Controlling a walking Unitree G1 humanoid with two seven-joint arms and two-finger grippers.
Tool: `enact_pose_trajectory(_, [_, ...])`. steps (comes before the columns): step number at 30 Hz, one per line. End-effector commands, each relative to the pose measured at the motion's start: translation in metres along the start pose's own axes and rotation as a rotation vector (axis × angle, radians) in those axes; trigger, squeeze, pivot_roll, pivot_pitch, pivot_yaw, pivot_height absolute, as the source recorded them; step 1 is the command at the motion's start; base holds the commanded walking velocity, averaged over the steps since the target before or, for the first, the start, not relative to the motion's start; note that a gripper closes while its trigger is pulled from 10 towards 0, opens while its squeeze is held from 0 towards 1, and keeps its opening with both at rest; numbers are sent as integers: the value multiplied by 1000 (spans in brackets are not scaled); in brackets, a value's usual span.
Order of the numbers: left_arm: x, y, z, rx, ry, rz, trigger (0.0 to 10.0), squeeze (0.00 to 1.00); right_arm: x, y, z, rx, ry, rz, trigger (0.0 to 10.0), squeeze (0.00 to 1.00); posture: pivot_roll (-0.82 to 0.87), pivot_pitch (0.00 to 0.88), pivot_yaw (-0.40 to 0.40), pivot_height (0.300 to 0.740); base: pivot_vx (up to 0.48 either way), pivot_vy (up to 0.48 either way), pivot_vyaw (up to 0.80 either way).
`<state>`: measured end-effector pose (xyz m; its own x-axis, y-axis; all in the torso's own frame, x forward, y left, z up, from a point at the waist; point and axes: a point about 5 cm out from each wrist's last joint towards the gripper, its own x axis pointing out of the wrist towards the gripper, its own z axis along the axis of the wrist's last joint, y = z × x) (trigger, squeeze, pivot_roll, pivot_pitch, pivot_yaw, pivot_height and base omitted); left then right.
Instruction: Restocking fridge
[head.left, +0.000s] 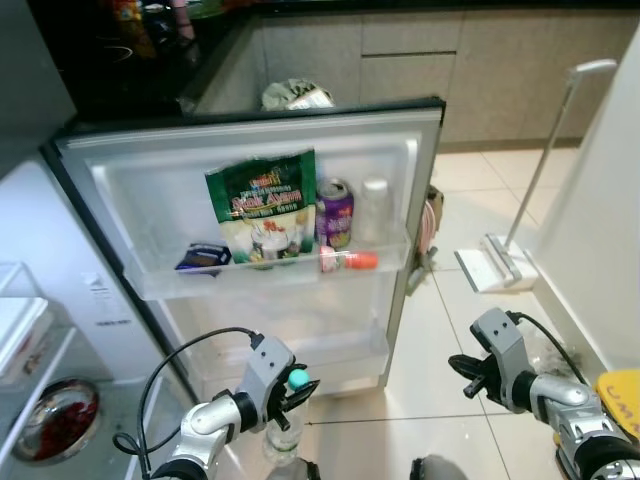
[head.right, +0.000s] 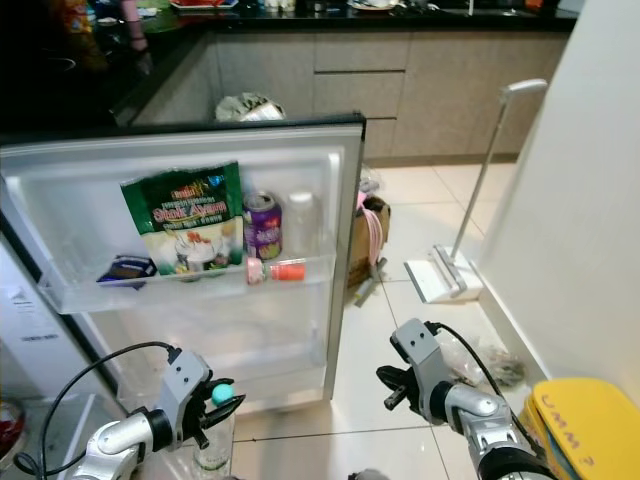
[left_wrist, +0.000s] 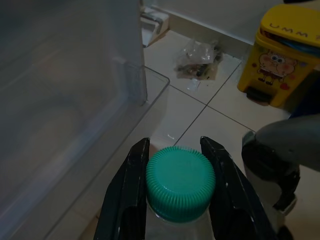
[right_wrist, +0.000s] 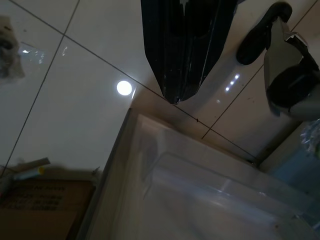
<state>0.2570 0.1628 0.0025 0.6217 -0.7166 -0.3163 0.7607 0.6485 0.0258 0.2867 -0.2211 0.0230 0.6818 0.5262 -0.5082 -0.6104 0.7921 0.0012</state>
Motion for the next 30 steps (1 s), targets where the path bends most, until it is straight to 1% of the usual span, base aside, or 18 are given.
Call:
enact_pose_trajectory(1, [3,-10,-6,-41,13,-38,10000,0,-1,-1,4,-3,-21,11,10000,0,-60,0,-14,585,0,0,0])
enact_pose_trajectory(4, [4,-10,-5,-41,6,-41,10000,0,-1,-1,5,-5,-28,23,10000,0,-60,0,-10,580,0,0,0])
enact_pose_trajectory(6, [7,-11,-1,-39,-13,-48,10000,0,0,2,9,-4,-51,61,10000,0,-56,0,-8,565,0,0,0])
enact_pose_trajectory(8, [8,-11,-1,-38,-18,-54,10000,0,0,3,10,-5,-56,71,10000,0,-56,0,-8,560,0,0,0])
enact_pose_trajectory(13, [9,-13,0,-36,-22,-59,10000,0,1,4,12,-7,-60,90,10000,0,-53,0,-7,550,0,0,0])
enact_pose_trajectory(16, [10,-15,0,-31,-29,-63,10000,0,2,7,15,-10,-76,130,10000,0,-51,0,-7,535,0,0,0])
enact_pose_trajectory(26, [13,-16,2,-26,-40,-61,10000,0,2,11,19,-19,-86,181,10000,0,-55,0,-6,505,0,0,0])
enact_pose_trajectory(27, [16,-16,6,-26,-58,-59,10000,0,2,12,20,-23,-87,195,10000,0,-55,0,-9,495,0,0,0])
enact_pose_trajectory(30, [18,-16,9,-26,-78,-54,10000,0,2,13,20,-26,-88,200,10000,0,-56,0,-8,485,0,0,0])
